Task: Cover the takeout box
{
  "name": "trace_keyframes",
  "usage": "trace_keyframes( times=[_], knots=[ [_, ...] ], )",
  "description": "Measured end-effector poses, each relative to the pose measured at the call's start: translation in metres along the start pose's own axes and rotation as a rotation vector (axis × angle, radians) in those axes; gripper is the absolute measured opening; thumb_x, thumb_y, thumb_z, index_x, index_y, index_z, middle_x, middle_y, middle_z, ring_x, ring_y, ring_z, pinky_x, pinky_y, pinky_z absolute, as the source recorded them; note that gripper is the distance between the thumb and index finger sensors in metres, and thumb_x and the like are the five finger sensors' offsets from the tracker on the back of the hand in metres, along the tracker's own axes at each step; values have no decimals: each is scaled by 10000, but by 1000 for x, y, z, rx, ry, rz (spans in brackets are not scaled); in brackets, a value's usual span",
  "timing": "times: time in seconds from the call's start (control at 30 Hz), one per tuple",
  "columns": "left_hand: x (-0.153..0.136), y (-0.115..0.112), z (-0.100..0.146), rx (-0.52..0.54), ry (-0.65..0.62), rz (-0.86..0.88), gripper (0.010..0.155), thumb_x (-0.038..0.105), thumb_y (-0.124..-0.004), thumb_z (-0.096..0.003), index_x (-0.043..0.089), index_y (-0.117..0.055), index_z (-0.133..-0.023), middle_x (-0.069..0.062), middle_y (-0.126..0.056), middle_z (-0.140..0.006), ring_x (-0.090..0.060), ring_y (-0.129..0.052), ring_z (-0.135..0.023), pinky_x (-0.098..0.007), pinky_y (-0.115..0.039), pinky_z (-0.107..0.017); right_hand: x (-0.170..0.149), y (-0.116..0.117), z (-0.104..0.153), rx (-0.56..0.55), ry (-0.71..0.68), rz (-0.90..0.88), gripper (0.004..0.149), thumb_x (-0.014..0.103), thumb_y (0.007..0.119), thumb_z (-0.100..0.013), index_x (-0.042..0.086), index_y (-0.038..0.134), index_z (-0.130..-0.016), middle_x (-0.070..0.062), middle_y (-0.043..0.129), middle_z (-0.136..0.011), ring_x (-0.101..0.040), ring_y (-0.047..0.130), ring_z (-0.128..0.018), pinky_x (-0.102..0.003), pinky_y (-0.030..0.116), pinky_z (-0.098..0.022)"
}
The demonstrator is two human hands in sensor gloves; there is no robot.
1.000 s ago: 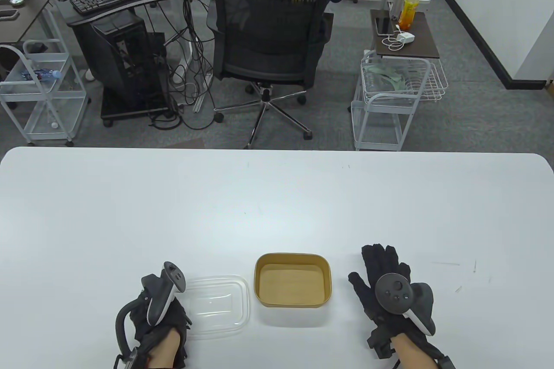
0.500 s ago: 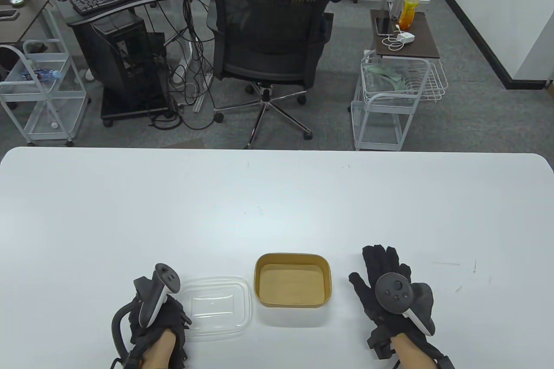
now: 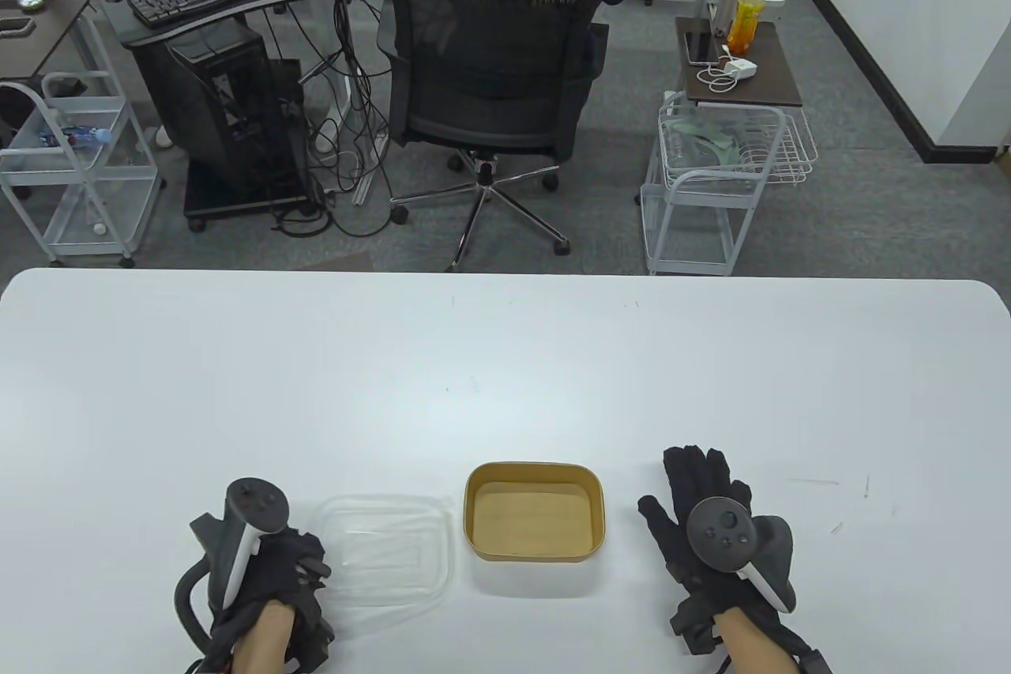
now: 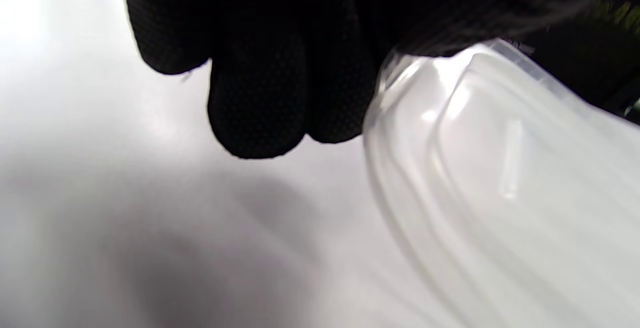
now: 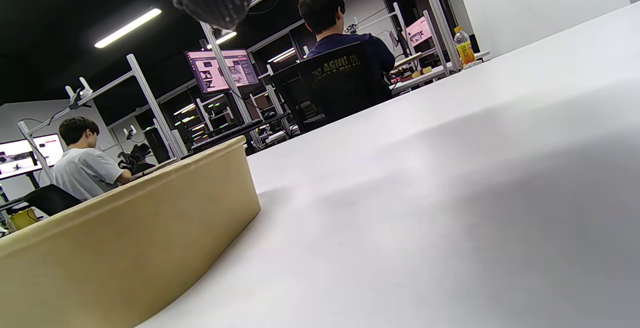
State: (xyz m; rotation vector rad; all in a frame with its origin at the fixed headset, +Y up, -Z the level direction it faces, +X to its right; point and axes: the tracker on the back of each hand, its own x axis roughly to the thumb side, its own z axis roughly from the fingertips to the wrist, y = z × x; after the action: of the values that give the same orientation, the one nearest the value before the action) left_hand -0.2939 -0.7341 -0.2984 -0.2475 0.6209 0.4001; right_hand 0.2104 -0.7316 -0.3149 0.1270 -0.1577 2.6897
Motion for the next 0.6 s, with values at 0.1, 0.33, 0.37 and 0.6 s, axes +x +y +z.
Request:
trace_keyframes(
  times=[0.1, 0.33, 0.37, 0.6],
  knots=[
    [-8, 20, 8, 85, -20, 108, 391, 501, -830, -368, 263, -845, -677, 54, -1071, -550, -154, -1099, -454, -381, -845, -495, 1, 1, 0, -2, -6, -1, 706, 456, 684, -608, 53, 465, -1145, -302, 449, -1181, -550, 376, -1069, -788, 392, -668],
    [0, 43, 32, 224, -145, 281, 390, 506, -828, -373, 266, -842, -681, 57, -1069, -545, -148, -1096, -448, -373, -846, -494, 15, 0, 1, -46, -102, -12, 709, 454, 682, -608, 4, 495, -1125, -347, 504, -1139, -574, 450, -1028, -786, 452, -631],
    [5, 42, 35, 216, -178, 311, 391, 508, -826, -373, 268, -841, -681, 60, -1069, -546, -145, -1096, -448, -371, -846, -495, 20, -1, 1, -62, -137, -16, 706, 451, 682, -609, -8, 507, -1117, -356, 530, -1124, -580, 483, -1011, -781, 478, -620],
    [55, 11, 53, 115, -349, 353, 390, 520, -817, -371, 289, -831, -685, 79, -1062, -558, -128, -1092, -467, -356, -843, -512, 58, 2, 6, -24, -261, -242, 730, 477, 665, -610, -69, 562, -1084, -387, 722, -1014, -575, 752, -871, -695, 689, -566]
  ],
)
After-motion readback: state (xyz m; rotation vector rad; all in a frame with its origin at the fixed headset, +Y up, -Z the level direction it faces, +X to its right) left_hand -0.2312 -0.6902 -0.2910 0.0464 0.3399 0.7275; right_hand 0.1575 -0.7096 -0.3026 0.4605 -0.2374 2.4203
